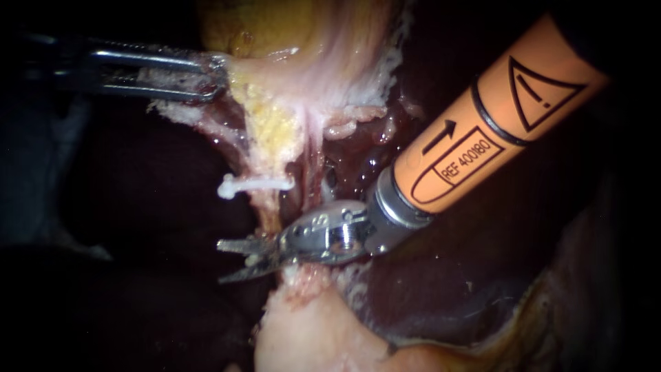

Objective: Go to the cutting position left tube

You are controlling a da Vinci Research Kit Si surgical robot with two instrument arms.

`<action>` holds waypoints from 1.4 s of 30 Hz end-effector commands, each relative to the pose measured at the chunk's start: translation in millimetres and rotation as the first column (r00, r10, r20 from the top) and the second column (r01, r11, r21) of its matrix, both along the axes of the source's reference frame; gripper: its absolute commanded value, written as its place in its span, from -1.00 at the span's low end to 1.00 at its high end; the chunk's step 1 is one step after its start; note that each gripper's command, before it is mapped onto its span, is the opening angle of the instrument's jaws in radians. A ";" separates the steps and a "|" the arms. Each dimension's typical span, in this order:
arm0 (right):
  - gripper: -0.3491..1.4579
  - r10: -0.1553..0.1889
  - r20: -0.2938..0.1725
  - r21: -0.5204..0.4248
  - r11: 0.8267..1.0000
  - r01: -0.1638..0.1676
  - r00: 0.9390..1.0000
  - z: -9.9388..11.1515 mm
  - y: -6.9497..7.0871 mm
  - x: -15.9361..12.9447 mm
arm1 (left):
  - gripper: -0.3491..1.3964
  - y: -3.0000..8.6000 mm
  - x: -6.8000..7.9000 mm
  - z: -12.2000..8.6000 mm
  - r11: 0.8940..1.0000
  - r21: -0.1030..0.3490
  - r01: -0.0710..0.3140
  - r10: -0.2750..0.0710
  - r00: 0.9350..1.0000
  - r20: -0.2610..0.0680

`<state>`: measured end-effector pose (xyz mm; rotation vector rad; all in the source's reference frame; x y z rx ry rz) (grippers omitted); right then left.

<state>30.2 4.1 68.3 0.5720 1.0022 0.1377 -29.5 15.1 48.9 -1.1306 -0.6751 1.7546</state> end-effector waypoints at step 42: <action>0.99 0.102 -0.013 0.152 0.983 -0.099 0.995 -2.5 4.8 -9.1 | -1.00 -0.1 0.5 -0.1 1.000 0.000 -0.002 0.002 1.000 0.001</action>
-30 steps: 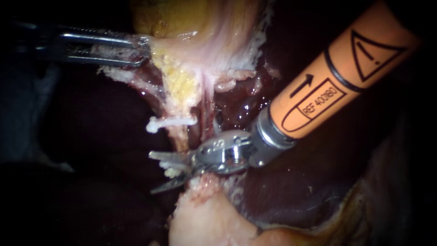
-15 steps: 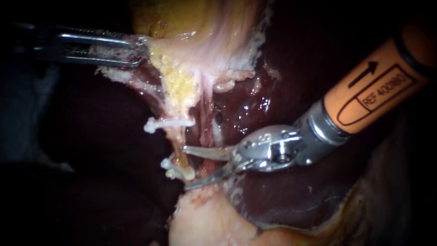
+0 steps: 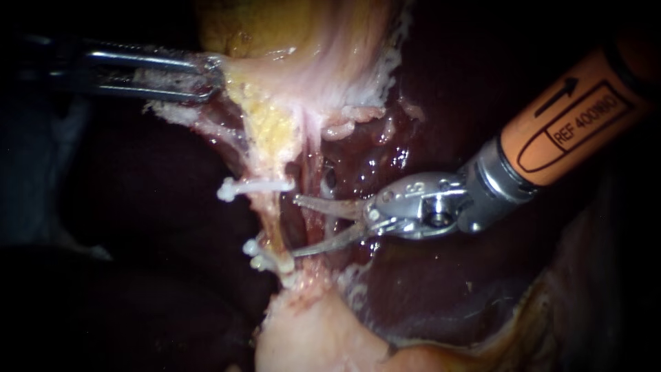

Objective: Go to the cutting position left tube

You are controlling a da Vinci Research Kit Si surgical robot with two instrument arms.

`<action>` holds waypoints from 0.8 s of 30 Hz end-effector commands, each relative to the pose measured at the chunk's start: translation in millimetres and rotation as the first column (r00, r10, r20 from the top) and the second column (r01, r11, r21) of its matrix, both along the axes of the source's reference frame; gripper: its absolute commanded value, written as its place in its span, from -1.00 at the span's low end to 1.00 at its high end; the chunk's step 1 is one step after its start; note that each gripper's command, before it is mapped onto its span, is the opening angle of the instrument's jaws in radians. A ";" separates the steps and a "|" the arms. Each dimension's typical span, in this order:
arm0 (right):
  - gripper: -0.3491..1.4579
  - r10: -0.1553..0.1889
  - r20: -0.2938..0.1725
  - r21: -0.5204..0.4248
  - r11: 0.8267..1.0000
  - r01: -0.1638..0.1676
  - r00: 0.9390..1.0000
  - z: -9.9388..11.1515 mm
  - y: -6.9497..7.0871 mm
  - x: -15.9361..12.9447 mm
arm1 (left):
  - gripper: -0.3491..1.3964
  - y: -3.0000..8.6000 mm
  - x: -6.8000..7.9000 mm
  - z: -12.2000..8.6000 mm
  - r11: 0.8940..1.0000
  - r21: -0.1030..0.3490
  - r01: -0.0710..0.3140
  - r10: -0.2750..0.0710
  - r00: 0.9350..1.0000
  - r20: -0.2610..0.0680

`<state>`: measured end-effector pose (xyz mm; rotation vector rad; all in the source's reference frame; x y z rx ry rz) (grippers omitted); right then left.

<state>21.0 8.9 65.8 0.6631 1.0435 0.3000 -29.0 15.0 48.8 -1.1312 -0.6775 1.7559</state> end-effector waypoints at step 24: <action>0.99 -0.024 -0.078 0.091 0.995 0.032 0.997 2.3 -0.8 4.1 | -1.00 -0.1 0.0 -0.1 1.000 0.000 0.000 0.000 1.000 0.000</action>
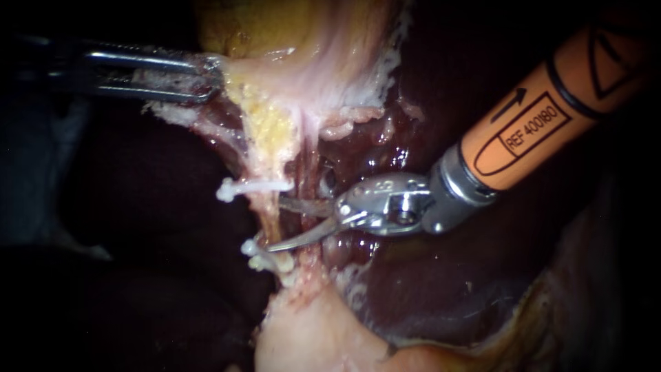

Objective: Go to the cutting position left tube

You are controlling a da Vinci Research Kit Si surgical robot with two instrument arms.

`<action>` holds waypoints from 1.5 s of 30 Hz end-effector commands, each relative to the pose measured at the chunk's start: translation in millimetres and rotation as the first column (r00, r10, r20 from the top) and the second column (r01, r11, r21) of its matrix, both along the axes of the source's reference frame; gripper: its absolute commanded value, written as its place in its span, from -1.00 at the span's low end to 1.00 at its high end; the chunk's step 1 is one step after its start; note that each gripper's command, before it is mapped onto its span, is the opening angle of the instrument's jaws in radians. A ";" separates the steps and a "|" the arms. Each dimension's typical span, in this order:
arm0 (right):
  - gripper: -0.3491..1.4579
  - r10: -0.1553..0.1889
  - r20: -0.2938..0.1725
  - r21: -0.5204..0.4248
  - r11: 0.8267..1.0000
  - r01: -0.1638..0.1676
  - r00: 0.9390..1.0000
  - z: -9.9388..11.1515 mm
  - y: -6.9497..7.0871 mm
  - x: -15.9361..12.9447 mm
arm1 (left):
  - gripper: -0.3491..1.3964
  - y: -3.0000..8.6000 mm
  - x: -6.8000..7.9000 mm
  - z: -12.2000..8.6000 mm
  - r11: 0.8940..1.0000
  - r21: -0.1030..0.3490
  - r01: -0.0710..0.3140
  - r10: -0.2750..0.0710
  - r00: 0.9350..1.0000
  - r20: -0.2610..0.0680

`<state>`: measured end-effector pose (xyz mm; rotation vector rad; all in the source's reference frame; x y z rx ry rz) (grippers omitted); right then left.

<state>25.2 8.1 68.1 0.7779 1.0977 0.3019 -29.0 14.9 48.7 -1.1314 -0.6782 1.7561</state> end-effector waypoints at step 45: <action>0.93 0.073 -0.107 0.069 0.995 -0.066 0.992 -9.4 -1.2 6.0 | -1.00 0.1 -0.1 0.0 1.000 0.000 0.001 -0.001 1.000 -0.001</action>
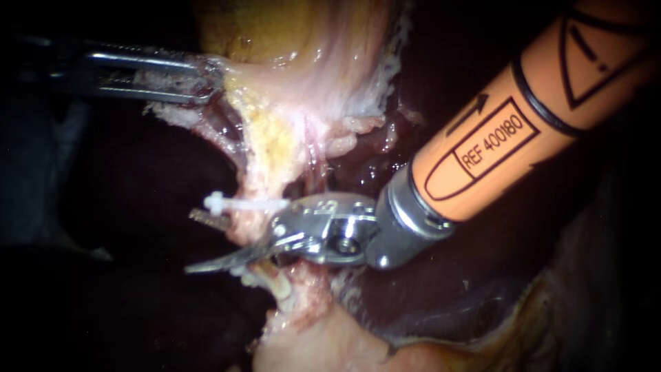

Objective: Go to the cutting position left tube

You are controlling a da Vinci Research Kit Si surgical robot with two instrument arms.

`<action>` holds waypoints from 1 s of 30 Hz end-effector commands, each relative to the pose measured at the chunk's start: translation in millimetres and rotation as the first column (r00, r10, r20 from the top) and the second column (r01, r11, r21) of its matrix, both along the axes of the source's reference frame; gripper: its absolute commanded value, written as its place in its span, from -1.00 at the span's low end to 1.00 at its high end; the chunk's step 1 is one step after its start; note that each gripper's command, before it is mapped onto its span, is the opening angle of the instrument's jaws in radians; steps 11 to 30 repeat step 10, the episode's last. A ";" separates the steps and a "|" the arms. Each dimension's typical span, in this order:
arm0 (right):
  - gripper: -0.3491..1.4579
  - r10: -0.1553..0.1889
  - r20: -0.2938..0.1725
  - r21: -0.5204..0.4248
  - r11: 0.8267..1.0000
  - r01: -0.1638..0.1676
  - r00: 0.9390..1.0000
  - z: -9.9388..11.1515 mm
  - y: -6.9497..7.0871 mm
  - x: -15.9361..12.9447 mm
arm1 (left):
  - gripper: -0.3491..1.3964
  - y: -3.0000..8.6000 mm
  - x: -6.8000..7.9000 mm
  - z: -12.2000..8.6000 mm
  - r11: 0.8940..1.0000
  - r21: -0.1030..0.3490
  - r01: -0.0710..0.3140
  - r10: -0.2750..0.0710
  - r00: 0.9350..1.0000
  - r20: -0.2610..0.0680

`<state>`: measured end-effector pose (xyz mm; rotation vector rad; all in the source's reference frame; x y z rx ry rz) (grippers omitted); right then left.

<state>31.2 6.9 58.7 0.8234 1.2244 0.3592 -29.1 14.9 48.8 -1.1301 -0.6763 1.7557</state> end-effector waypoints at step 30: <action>0.95 -0.003 -0.002 0.001 1.000 0.003 1.000 0.0 0.0 0.0 | -1.00 0.1 0.0 0.0 1.000 0.000 -0.001 0.001 1.000 0.001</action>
